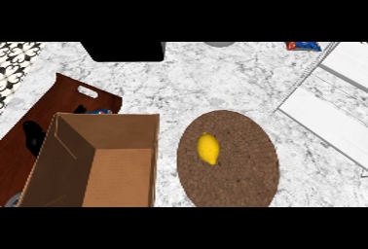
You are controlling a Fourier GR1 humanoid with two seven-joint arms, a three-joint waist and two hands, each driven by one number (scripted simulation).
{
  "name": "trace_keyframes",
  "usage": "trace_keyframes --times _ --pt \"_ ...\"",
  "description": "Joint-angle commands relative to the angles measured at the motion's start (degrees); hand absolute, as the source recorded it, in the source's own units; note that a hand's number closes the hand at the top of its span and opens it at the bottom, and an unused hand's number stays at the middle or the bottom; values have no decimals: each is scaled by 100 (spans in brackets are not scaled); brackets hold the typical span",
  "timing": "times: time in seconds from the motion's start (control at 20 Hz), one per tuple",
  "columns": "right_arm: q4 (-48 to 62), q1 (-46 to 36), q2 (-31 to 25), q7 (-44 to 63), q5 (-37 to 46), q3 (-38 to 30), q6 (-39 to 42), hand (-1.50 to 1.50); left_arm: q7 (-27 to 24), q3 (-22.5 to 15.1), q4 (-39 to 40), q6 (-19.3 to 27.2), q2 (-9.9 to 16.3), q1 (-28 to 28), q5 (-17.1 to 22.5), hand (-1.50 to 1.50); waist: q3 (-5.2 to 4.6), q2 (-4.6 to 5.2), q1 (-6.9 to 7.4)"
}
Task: Pick the cupcake from the placemat and place it in the tiered shelf
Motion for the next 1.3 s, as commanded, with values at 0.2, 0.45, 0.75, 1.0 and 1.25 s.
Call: trace_keyframes --times 0.2,0.45,0.75,1.0,1.25 --pt "-631 -51 -195 339 -287 -644 -614 -150 74 5 618 -56 -139 77 -2 0 -75 58 -122" --pt "-337 78 -872 391 135 -896 -911 -150 45 -10 390 -119 -36 270 -100 0 -75 70 -68" --pt "-1312 556 -1042 890 -200 -1664 -810 -150 128 -46 411 -5 -248 222 -94 0 -73 41 -166" --pt "-1500 1157 -1508 683 -1219 -2875 21 -150 321 153 354 -99 -130 222 84 0 -63 19 -272" --pt "-1831 1739 -1729 615 -2062 -3774 869 -150 123 27 238 -2 -291 548 -91 0 -63 8 -275"
